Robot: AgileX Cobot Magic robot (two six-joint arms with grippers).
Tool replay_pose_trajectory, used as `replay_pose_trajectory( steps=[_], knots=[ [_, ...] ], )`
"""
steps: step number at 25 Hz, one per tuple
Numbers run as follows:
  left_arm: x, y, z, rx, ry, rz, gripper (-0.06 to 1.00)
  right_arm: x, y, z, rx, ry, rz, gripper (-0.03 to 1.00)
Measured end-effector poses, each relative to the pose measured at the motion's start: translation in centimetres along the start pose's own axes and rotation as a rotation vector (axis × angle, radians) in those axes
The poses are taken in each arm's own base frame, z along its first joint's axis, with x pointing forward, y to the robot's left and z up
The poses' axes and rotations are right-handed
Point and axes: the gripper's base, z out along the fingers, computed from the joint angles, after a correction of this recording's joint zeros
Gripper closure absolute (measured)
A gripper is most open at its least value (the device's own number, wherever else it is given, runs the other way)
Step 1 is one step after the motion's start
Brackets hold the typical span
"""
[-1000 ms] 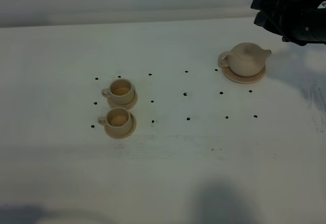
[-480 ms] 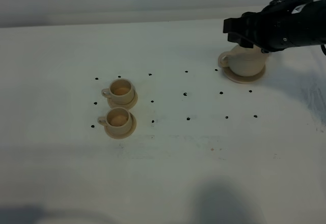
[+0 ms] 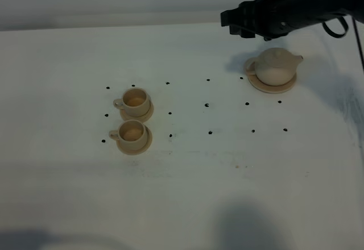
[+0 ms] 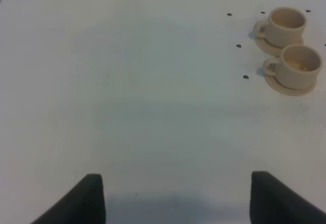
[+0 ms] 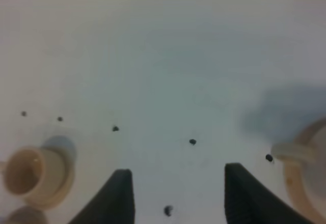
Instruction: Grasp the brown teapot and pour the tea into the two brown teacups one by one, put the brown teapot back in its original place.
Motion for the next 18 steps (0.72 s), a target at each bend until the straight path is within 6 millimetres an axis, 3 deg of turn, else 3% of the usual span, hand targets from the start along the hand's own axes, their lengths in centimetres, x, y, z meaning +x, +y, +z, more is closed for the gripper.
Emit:
replay_pose_trajectory(
  steps=[10,18],
  knots=[
    [0.0,0.0,0.0,0.000,0.000,0.000,0.37,-1.5,-1.1,5.4,0.045,0.078,-0.089,0.57],
    [0.0,0.0,0.0,-0.001,0.000,0.000,0.37,-1.6,-1.9,7.7,0.077,0.124,-0.135,0.57]
  ],
)
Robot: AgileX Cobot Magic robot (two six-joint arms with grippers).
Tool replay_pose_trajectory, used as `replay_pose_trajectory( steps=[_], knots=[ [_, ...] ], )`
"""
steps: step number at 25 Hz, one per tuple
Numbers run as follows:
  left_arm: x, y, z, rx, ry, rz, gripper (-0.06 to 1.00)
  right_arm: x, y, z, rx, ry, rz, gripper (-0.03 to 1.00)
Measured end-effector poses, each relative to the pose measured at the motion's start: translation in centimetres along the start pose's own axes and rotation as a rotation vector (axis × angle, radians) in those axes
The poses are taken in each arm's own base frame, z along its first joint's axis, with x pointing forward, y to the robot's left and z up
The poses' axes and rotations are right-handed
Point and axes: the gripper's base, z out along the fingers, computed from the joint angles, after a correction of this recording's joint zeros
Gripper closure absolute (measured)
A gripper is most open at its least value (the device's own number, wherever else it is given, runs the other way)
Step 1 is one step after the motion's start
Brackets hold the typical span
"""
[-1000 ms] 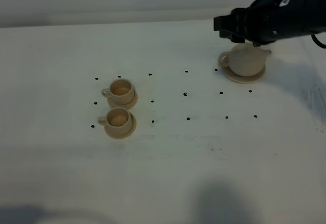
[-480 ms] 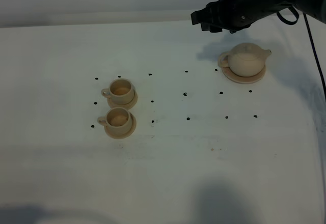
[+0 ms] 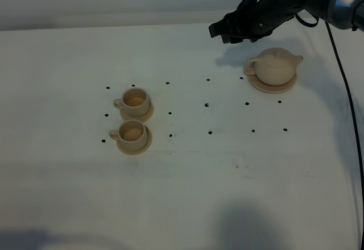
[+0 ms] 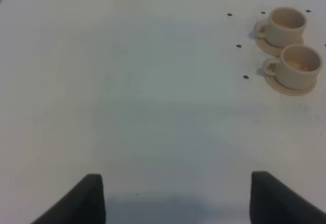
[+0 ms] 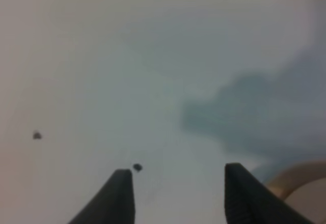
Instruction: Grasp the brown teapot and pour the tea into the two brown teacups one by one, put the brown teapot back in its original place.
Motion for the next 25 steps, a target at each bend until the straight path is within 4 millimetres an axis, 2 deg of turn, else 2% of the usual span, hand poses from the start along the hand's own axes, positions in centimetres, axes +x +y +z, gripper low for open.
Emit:
replay_pose_trajectory(
  steps=[6,12,19,25],
  knots=[
    [0.0,0.0,0.0,0.000,0.000,0.000,0.37,-0.2,-0.3,0.3,0.023,-0.003,-0.022,0.59],
    [0.0,0.0,0.0,0.000,0.000,0.000,0.37,-0.2,-0.6,1.8,0.023,0.036,-0.022,0.60],
    [0.0,0.0,0.0,0.000,0.000,0.000,0.37,0.1,-0.9,2.4,0.021,0.078,-0.018,0.60],
    [0.0,0.0,0.0,-0.001,0.000,0.000,0.37,0.5,-1.1,3.0,0.026,0.098,0.038,0.60]
  ],
)
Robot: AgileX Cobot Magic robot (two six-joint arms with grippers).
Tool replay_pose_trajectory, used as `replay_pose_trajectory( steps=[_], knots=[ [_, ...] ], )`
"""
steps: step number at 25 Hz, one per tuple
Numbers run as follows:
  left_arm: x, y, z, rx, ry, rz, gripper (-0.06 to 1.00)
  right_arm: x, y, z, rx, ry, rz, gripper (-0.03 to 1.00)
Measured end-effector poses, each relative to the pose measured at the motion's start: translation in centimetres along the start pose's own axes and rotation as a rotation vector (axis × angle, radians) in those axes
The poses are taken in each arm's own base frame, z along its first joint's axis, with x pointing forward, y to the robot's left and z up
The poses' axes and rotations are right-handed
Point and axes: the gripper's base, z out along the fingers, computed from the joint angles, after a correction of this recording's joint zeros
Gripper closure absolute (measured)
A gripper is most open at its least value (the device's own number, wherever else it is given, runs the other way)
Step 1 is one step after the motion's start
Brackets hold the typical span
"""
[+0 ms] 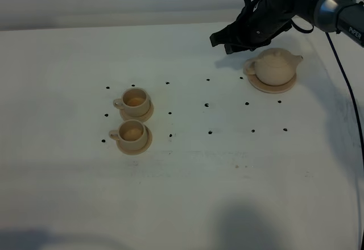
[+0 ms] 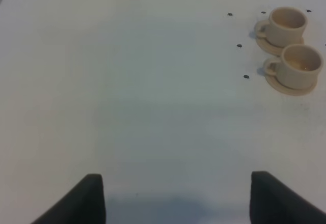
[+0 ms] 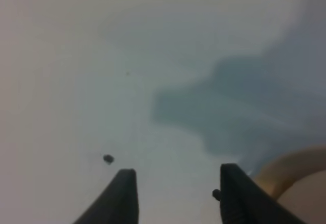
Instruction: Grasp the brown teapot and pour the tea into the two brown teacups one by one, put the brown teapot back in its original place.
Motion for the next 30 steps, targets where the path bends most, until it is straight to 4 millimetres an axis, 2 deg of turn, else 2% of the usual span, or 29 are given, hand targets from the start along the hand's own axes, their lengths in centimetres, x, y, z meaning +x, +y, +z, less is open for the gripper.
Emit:
replay_pose_trajectory(
  steps=[7,15,25,30],
  knots=[
    [0.0,0.0,0.0,0.000,0.000,0.000,0.37,-1.2,0.2,-0.6,-0.006,-0.038,0.051,0.60],
    [0.0,0.0,0.0,0.000,0.000,0.000,0.37,-0.5,-0.7,0.9,0.004,0.010,0.127,0.60],
    [0.0,0.0,0.0,0.000,0.000,0.001,0.37,-0.3,-1.1,1.4,0.038,0.011,0.106,0.60],
    [0.0,0.0,0.0,0.000,0.000,0.001,0.37,0.3,-1.4,2.6,0.049,0.050,0.102,0.60]
  ],
)
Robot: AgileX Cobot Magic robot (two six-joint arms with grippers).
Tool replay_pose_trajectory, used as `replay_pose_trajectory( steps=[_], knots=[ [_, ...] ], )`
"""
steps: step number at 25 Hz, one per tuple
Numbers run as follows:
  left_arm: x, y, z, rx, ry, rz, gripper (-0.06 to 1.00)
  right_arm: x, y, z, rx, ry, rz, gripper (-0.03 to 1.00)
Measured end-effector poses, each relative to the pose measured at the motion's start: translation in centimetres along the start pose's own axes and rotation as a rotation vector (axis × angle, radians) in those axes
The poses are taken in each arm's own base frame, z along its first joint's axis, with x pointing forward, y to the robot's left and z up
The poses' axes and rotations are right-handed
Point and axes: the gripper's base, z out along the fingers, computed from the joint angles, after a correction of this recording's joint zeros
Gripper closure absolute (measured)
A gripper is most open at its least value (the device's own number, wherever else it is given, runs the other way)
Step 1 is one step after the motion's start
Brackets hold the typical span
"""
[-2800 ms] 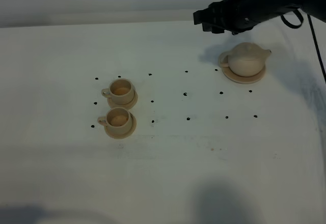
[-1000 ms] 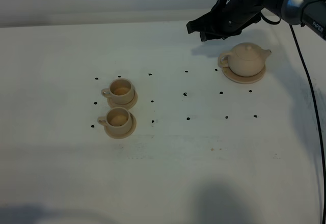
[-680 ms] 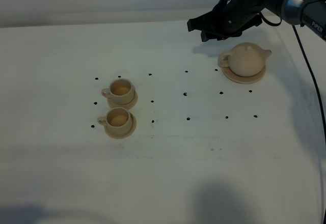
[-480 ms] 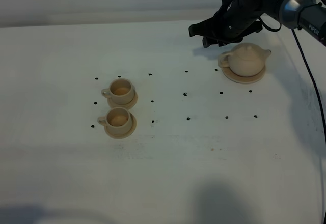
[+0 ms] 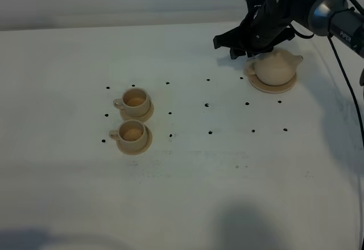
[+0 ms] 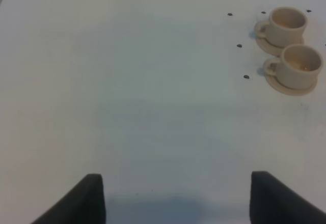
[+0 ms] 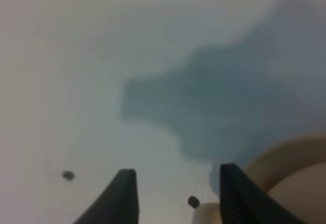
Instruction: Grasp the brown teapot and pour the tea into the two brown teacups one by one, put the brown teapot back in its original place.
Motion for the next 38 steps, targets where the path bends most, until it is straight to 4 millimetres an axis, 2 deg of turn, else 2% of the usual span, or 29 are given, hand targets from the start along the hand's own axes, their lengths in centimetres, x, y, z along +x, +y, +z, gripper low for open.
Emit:
replay_pose_trajectory(
  steps=[23,38],
  knots=[
    [0.0,0.0,0.0,0.000,0.000,0.000,0.37,0.6,-0.1,-0.1,0.016,0.081,-0.084,0.60],
    [0.0,0.0,0.0,0.000,0.000,0.000,0.37,1.4,0.3,-0.2,-0.033,0.167,-0.147,0.60]
  ],
)
